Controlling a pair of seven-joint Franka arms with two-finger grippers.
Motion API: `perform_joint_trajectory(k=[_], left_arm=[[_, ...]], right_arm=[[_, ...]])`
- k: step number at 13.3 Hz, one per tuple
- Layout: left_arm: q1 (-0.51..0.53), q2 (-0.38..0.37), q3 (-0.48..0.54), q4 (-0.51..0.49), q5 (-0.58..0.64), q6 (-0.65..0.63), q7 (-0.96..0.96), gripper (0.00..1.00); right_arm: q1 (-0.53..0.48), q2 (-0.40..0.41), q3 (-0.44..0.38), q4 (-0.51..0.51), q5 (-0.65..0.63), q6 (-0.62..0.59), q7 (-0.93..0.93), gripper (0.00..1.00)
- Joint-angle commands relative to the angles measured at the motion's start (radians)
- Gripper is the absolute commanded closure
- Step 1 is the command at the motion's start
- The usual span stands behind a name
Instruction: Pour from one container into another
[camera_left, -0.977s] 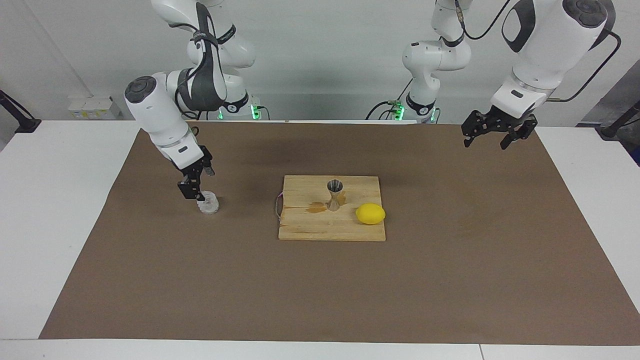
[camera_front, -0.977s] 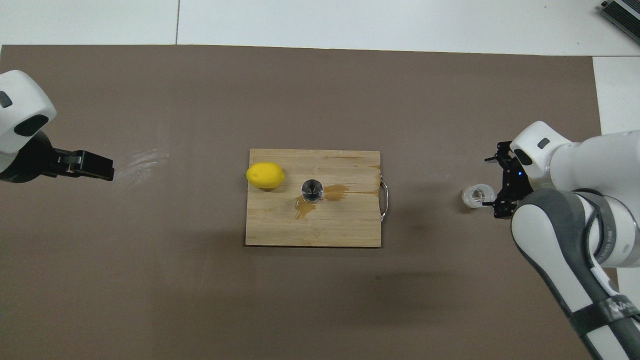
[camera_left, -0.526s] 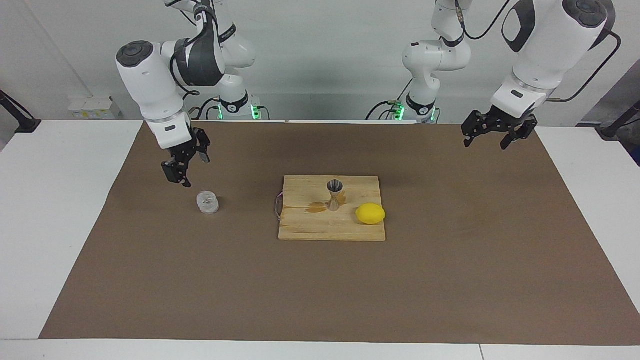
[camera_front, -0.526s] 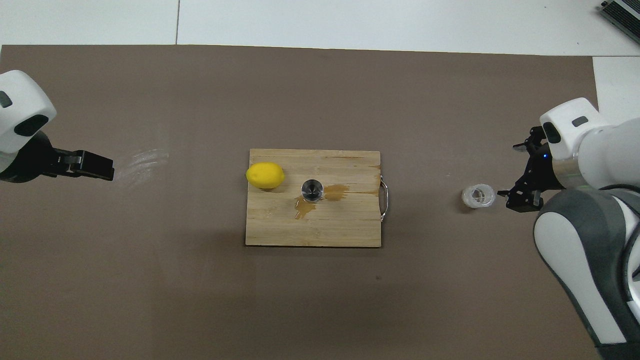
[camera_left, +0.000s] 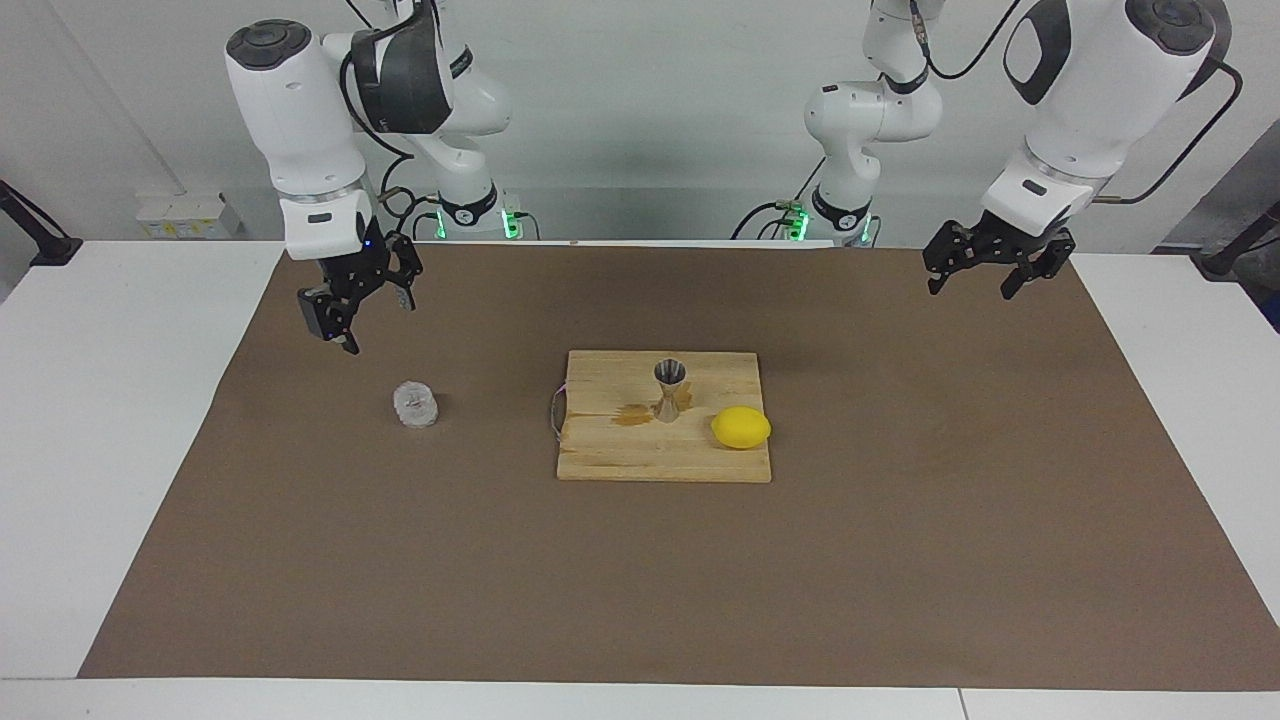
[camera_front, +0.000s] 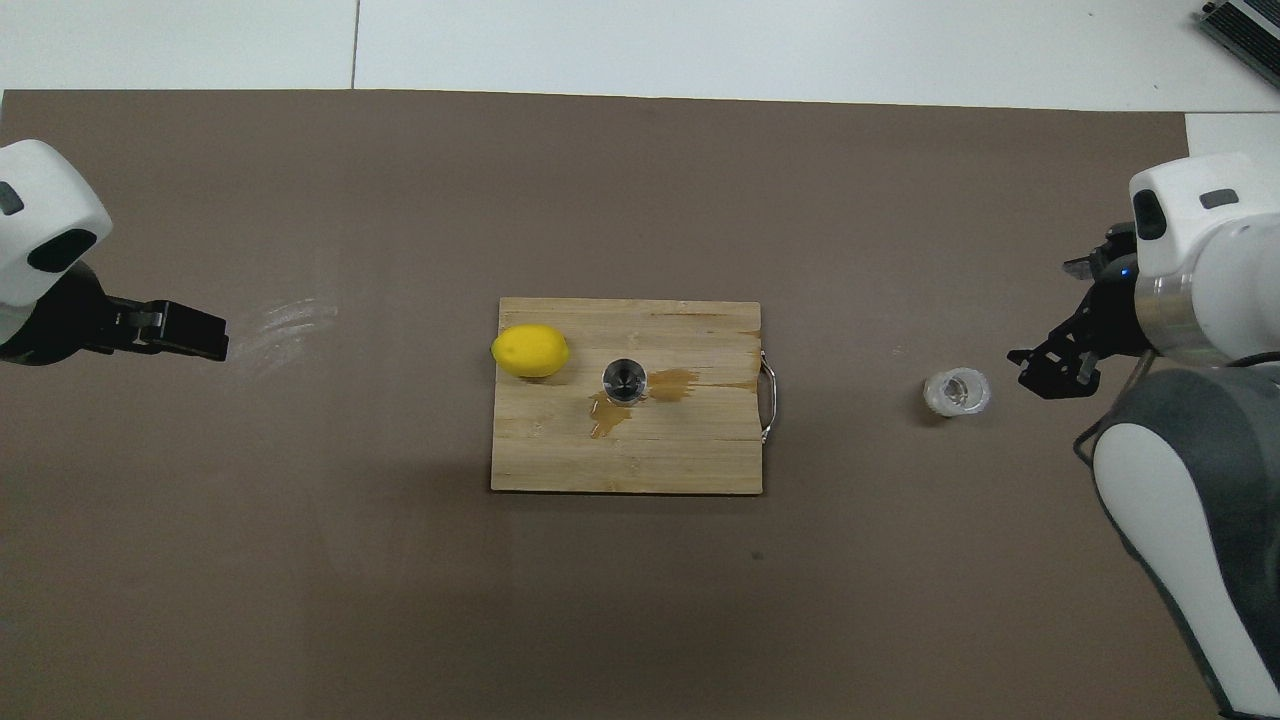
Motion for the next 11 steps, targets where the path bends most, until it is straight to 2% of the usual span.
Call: perform_joint_trajectory(k=[1, 4, 11], left_arm=[[-0.013, 0.005, 0.008, 0.011, 0.010, 0.008, -0.012, 0.00], [-0.013, 0.005, 0.008, 0.011, 0.010, 0.008, -0.012, 0.00], [-0.013, 0.005, 0.008, 0.011, 0.010, 0.010, -0.012, 0.00]], right_arm=[[-0.013, 0.020, 0.009, 0.036, -0.013, -0.029, 0.088, 0.00], [-0.016, 0.021, 0.009, 0.070, -0.019, -0.055, 0.174, 0.00], [-0.004, 0.018, 0.011, 0.134, -0.033, -0.103, 0.602, 0.00]])
